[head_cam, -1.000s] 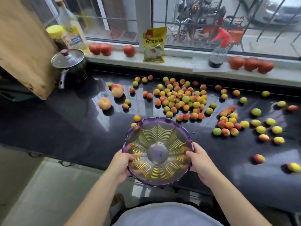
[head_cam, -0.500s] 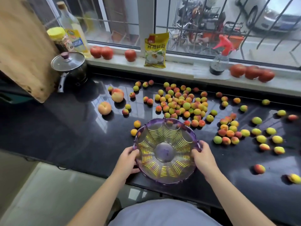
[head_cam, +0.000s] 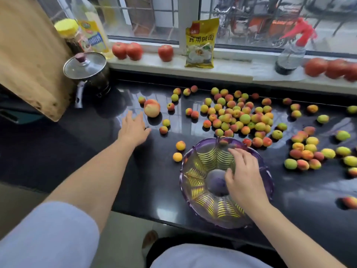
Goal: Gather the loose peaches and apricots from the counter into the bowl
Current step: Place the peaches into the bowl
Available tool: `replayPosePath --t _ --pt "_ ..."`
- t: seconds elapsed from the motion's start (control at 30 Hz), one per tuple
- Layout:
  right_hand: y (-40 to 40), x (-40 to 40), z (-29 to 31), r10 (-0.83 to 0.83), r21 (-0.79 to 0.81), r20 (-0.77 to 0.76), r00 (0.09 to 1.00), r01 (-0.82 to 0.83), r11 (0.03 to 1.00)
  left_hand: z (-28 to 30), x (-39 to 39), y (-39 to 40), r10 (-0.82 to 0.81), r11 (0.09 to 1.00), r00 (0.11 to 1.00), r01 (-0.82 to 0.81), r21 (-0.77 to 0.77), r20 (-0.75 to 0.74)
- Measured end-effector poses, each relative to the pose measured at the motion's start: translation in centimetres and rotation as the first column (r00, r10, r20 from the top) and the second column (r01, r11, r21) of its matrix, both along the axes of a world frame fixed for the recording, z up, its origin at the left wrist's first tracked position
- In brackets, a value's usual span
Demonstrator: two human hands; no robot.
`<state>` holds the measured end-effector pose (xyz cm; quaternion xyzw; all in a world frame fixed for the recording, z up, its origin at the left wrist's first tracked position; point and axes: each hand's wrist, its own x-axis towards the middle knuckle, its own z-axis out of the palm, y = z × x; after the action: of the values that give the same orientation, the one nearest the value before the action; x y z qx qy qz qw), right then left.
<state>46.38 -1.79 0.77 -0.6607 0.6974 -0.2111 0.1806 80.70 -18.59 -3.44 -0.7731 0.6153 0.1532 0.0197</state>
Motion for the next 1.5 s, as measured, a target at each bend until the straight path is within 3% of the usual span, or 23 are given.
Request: replayPosePath --t 0.13,0.2,0.3,0.4,0.43,0.5,0.57,0.6,0.7,0.9,1.07,1.23,1.33,1.5 --pt "0.7 -0.6 -0.4 0.006 0.015 -0.017 1.000 -0.005 1.000 -3.0 -0.1 -0.8 -0.047 0.996 0.979 0.062 -0.071 0.198" --pt "0.7 -1.4 -0.4 0.011 0.031 -0.011 1.000 -0.011 0.999 -2.3 -0.6 -0.3 -0.050 0.993 0.979 0.070 -0.091 0.198" --pt "1.1 -3.2 0.0 -0.013 -0.065 -0.010 1.000 0.013 0.998 1.6 -3.8 3.2 0.013 0.967 0.994 -0.041 -0.251 -0.112" --pt "2.2 -5.8 0.3 -0.135 -0.174 -0.045 0.990 0.126 0.977 7.0 -9.8 10.8 -0.107 0.916 0.896 -0.080 -0.393 -0.432" --pt "2.6 -6.8 0.1 -0.186 -0.131 -0.023 0.982 0.182 0.975 8.0 -12.0 13.1 -0.203 0.911 0.865 -0.004 -0.413 -0.458" --pt "2.8 -7.9 -0.2 -0.316 0.140 0.151 0.937 0.297 0.945 7.7 -16.0 15.9 -0.367 0.905 0.818 0.203 -0.373 -0.444" --pt "2.7 -8.0 -0.5 -0.433 0.424 0.332 0.838 0.278 0.862 5.6 -19.7 16.7 -0.454 0.887 0.800 0.367 -0.279 -0.393" --pt "2.9 -7.9 -0.8 -0.464 0.494 0.376 0.802 0.250 0.833 4.3 -21.1 16.7 -0.459 0.888 0.804 0.404 -0.219 -0.378" --pt "2.9 -7.7 -1.4 -0.528 0.571 0.455 0.716 0.221 0.791 1.2 -23.2 16.1 -0.466 0.882 0.826 0.461 -0.095 -0.316" --pt "2.9 -7.4 -0.9 -0.548 0.582 0.442 0.711 0.238 0.778 0.0 -23.2 15.3 -0.488 0.872 0.864 0.479 -0.100 -0.123" --pt "2.8 -7.4 -0.9 -0.551 0.588 0.435 0.712 0.238 0.773 1.9 -22.9 15.3 -0.449 0.894 0.882 0.444 -0.065 -0.146" --pt "2.6 -7.8 -1.2 -0.558 0.598 0.420 0.716 0.244 0.764 5.9 -17.7 16.0 -0.363 0.923 0.854 0.276 -0.268 -0.372" --pt "2.3 -7.4 -1.6 -0.594 0.598 0.392 0.703 0.296 0.745 6.3 -12.2 14.3 -0.253 0.936 0.903 0.138 -0.323 -0.347" --pt "1.5 -6.3 -1.8 -0.584 0.562 0.332 0.740 0.342 0.753 6.2 -6.4 8.7 -0.055 0.976 0.958 -0.008 -0.218 -0.281"
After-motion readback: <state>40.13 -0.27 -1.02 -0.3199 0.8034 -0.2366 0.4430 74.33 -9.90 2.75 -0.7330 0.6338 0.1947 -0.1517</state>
